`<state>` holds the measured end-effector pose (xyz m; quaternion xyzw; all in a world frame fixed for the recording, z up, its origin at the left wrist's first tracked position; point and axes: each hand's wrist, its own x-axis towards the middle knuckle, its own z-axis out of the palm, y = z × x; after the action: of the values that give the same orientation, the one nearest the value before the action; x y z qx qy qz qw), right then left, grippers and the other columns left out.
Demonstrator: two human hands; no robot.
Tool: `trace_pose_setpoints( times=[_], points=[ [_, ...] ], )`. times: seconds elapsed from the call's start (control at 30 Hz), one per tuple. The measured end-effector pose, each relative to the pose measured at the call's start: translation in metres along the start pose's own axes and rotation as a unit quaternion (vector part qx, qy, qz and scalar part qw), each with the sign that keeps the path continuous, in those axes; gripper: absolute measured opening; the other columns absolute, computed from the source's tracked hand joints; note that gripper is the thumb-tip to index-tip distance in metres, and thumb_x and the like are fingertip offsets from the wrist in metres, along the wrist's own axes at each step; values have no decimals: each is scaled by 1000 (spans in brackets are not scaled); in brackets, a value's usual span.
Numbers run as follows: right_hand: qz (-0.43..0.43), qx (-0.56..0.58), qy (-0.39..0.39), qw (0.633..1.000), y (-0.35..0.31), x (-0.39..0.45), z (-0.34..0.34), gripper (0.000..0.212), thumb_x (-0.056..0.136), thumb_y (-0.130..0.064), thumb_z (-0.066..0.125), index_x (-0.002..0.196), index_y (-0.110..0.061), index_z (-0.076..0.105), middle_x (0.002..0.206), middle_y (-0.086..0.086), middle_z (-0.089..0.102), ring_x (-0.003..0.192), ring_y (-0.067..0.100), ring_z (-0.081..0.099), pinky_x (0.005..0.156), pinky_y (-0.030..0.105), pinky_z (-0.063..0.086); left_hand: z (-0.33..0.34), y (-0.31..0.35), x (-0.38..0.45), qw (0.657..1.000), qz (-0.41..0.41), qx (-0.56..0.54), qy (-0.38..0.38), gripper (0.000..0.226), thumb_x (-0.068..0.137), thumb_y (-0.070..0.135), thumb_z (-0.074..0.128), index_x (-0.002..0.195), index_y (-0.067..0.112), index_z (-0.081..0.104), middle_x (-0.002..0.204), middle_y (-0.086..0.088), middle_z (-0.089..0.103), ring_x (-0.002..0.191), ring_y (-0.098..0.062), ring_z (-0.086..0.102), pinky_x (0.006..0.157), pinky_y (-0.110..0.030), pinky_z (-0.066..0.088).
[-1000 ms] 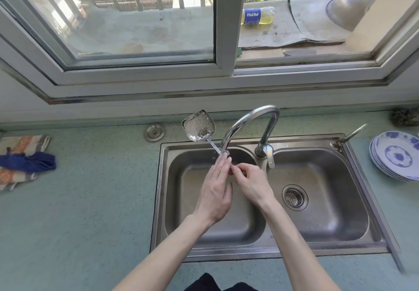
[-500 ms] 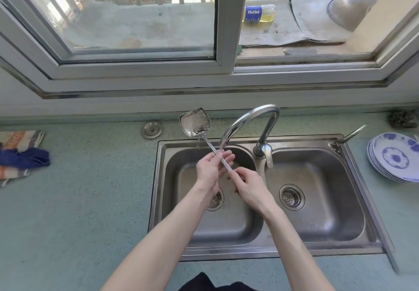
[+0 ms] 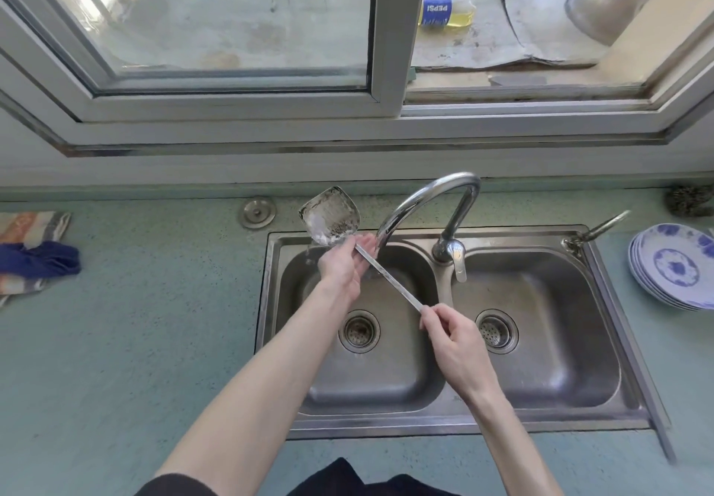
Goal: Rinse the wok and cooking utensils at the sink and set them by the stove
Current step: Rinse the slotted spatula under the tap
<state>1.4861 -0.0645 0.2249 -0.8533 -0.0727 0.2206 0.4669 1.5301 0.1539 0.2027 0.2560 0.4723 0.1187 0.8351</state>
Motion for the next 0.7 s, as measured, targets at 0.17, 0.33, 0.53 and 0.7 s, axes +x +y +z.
trace_pose_setpoints(
  times=[0.17,0.33,0.53,0.7],
  points=[
    [-7,-38,30,999,-4,12,1,39,105,-40,57,73,-17,58,58,-5,50,57,9,44,57,23,36,-5,-11,0,1000,26,3,11,24,102,3,59,119,-14,61,104,-24,75,82,-25,77,71,-30,65],
    [-19,-53,30,998,-15,35,18,36,105,-38,56,74,-20,60,59,-5,55,60,12,50,62,27,41,-3,-34,-19,997,12,65,-35,19,102,3,59,113,-13,64,108,-26,74,85,-27,77,76,-33,65],
    [-21,-32,26,999,-25,62,35,28,107,-41,53,94,-27,74,81,-8,74,80,11,68,74,35,50,-2,-59,-40,994,1,94,-64,17,100,5,63,109,-7,70,103,-17,78,80,-18,74,72,-26,61],
    [-28,-39,15,999,-27,66,38,25,107,-38,53,92,-32,72,75,-14,69,75,-9,62,63,15,41,-4,-48,-36,994,-9,92,-60,14,98,1,63,111,-4,66,96,-16,78,79,-19,76,67,-25,61]
  ],
)
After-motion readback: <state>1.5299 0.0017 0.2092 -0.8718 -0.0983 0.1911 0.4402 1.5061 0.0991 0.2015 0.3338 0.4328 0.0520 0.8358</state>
